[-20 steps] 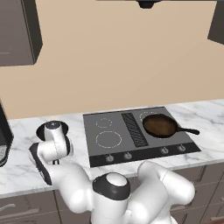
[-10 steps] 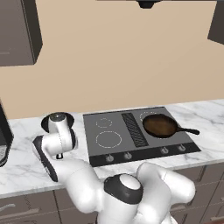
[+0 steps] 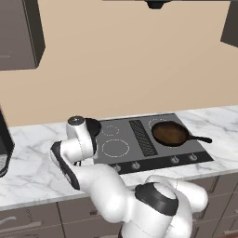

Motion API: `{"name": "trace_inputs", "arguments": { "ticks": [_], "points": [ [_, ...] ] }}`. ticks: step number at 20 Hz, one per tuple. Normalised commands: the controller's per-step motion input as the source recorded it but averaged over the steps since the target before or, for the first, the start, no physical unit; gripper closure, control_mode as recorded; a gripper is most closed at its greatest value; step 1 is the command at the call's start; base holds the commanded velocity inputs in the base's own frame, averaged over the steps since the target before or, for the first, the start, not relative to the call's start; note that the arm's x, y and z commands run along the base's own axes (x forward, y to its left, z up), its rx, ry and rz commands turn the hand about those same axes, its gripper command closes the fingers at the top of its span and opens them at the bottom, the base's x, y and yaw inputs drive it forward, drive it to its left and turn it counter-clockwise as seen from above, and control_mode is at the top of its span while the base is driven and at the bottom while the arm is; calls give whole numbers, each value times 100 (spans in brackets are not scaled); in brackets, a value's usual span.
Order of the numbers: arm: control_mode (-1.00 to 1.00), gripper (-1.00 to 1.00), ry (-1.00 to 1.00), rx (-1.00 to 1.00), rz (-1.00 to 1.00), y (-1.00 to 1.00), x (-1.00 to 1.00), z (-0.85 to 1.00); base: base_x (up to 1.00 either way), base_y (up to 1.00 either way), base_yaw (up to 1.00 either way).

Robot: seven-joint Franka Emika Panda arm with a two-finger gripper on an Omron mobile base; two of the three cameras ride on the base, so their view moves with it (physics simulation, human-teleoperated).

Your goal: Place both pans onto different burners. Then place the onion and the chicken drumstick on different pans.

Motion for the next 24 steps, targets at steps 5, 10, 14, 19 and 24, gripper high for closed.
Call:
{"name": "trace_inputs", "arguments": {
  "ticks": [5,10,14,19,24],
  "points": [
    [-100,100,0,0,-19,-36,-35,0,0,0,0],
    [-100,100,0,2,-17,-36,-29,0,0,0,0],
    [-100,100,4,6,-13,-34,-29,0,0,0,0],
    [-100,100,5,4,-8,-21,-25,0,0,0,0],
    [-100,100,0,0,-4,-6,-7,-8,0,0,0]
  ]
}}
